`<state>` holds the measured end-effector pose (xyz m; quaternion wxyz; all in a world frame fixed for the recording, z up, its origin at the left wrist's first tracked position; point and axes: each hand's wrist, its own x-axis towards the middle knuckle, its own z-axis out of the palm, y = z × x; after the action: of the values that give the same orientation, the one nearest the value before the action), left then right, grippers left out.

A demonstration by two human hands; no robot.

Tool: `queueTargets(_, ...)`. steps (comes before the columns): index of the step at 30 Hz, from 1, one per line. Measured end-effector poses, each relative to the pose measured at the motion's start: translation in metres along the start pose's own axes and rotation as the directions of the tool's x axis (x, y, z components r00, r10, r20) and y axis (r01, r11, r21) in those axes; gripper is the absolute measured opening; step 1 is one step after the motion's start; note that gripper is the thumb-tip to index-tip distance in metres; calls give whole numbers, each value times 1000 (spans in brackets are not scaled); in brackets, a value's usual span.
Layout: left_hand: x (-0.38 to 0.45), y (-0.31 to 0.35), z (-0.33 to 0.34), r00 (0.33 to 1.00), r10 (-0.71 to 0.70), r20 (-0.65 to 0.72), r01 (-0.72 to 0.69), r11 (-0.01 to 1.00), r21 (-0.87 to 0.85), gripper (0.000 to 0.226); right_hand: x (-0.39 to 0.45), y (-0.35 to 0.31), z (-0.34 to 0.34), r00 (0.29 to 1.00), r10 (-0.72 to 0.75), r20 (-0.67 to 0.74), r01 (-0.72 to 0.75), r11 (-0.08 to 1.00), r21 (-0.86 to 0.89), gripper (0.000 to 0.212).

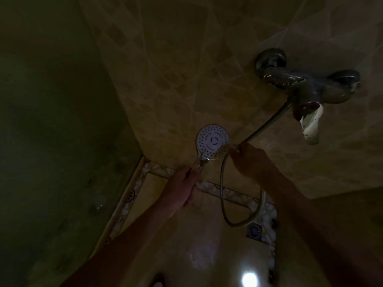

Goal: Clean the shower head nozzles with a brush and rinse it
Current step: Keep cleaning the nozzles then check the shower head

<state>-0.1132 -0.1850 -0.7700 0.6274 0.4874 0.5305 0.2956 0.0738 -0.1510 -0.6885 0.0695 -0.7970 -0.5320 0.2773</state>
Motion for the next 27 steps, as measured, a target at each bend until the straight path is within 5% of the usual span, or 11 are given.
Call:
queueTargets(7,-8,6,1,1000,2,17,-1,1000,-26,37,-20,-9,14,988,-90,123,94,995,-22,37)
queueTargets(14,-14,10,-2,1000,-3,16,4,999,-38,42,-18,-7,-16,997,-70,-17,71,994,87,34)
queueTargets(22,-18,23,5,1000,-8,10,9,995,-95,36,-26,39,-73,949,-99,-298,92,995,-37,25)
queueTargets(27,-20,33,10,1000,-9,4,9,995,-102,38,-17,48,-87,949,-101,-299,89,995,-56,24)
